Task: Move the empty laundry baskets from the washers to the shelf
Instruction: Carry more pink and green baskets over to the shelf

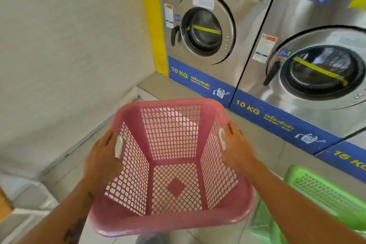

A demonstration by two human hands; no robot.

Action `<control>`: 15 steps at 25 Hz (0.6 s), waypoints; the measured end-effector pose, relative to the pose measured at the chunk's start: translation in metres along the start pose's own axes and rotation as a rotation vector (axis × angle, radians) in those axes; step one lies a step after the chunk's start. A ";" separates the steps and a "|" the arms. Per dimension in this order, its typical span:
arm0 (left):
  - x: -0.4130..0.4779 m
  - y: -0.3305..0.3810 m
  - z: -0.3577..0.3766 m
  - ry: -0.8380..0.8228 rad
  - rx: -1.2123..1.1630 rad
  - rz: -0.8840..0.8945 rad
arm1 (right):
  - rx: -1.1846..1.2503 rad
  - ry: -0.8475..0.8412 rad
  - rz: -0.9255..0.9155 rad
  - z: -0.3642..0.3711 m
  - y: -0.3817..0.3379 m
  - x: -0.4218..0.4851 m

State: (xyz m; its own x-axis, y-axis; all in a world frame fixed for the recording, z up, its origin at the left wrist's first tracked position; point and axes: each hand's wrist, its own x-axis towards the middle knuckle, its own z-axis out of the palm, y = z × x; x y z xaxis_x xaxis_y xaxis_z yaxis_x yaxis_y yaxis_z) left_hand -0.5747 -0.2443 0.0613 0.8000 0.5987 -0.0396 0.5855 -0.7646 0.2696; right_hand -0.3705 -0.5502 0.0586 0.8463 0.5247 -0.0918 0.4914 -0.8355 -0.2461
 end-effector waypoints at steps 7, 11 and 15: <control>-0.180 -0.126 -0.088 0.163 0.031 -0.285 | -0.024 -0.099 -0.344 -0.003 -0.164 -0.065; -0.311 -0.226 -0.124 0.249 0.105 -0.506 | 0.015 -0.149 -0.544 0.017 -0.288 -0.137; -0.454 -0.317 -0.157 0.333 0.100 -0.673 | 0.040 -0.134 -0.767 0.049 -0.413 -0.232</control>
State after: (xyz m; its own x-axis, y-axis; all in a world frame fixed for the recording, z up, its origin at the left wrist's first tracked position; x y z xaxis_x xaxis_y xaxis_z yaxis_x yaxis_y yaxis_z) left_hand -1.1442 -0.2364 0.1451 0.1933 0.9721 0.1326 0.9552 -0.2174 0.2010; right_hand -0.7795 -0.3191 0.1336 0.2393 0.9709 0.0030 0.9194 -0.2256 -0.3221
